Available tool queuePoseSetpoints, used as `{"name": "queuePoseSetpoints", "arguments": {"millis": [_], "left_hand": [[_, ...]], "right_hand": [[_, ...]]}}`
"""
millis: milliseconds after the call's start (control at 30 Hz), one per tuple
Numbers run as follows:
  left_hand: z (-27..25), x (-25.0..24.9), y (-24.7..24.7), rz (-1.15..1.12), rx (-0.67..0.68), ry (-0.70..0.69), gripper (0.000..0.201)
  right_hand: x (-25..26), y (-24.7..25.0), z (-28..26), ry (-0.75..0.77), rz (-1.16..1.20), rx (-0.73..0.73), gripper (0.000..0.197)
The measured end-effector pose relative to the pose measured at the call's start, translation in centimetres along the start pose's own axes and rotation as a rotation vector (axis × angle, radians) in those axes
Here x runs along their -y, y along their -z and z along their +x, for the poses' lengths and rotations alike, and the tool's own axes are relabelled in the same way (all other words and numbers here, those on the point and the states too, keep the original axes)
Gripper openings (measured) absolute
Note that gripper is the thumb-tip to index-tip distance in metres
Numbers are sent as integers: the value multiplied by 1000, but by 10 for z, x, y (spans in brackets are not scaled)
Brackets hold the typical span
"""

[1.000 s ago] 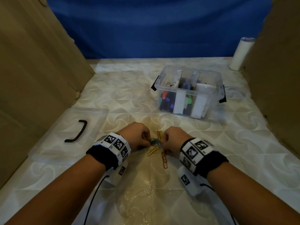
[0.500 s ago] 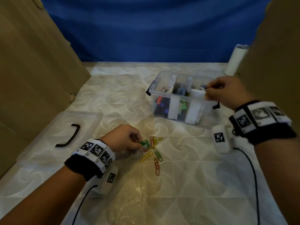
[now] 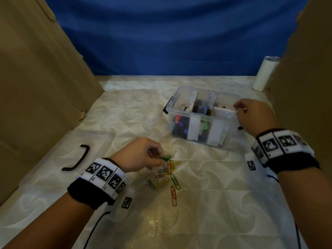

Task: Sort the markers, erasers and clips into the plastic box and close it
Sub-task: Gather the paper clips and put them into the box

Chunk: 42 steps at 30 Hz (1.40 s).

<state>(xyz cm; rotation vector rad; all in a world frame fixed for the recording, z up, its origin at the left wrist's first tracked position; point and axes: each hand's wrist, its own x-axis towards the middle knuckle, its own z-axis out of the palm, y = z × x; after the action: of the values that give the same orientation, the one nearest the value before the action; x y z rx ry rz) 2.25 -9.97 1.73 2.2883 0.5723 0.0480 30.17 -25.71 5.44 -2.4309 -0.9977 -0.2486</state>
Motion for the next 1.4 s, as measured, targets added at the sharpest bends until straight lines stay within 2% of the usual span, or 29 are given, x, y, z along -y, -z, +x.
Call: {"name": "queuePoseSetpoints", "arguments": {"millis": [100,233,367,467,567,600,667,733,833,933,1000,1033,1067,1167,1200,1233,1300,1400], "left_hand": [[23,-43,8,44,-26,-77,11],[78,-108,12,177,-148,-214,10],[141,-160,-1,341,-218,-245,9],[186,-163,-19,515,-131,-180,18],[221,-149,-39,756,22,-44,39],[224,-146,-41,766,45,-25,44],[212,-151,-37,644,26,-59,38],[187,-156,-25,532,-34,-157,24],[139,-145,-5,458,-161,-274,23],[90,-112,10,410,-248,-312,20],[60,-80,16,432,-210,-231,19],[48,-63,18,475,-159,-169,19],[37,-45,18,522,-82,-98,20],[11,0,10,571,174,81,29],[3,10,5,561,227,107,35],[-3,18,0,538,259,118,42],[-10,29,-10,479,283,116,50],[-11,39,-21,416,264,124,45]], "right_hand": [[-16,-23,-19,-28,-1,24,37],[-23,-41,-32,-31,106,-31,45],[-25,-37,-37,-48,177,5,46],[-24,-35,-38,-40,221,-4,45],[-24,-37,-37,-54,230,-11,45],[-24,-37,-37,-54,223,-11,45],[-24,-37,-38,-46,218,2,46],[-25,-36,-37,-54,211,28,46],[-21,-31,-38,-54,186,72,48],[5,-22,-57,64,45,-56,50],[33,-21,-83,180,42,-130,46],[47,-22,-96,209,82,-61,41],[59,-25,-107,195,123,95,39],[82,-43,-132,13,111,742,55],[87,-50,-137,-5,84,864,64],[91,-55,-140,-6,53,919,71],[99,-62,-143,-2,-13,915,74],[106,-76,-139,-23,3,870,54]]}}
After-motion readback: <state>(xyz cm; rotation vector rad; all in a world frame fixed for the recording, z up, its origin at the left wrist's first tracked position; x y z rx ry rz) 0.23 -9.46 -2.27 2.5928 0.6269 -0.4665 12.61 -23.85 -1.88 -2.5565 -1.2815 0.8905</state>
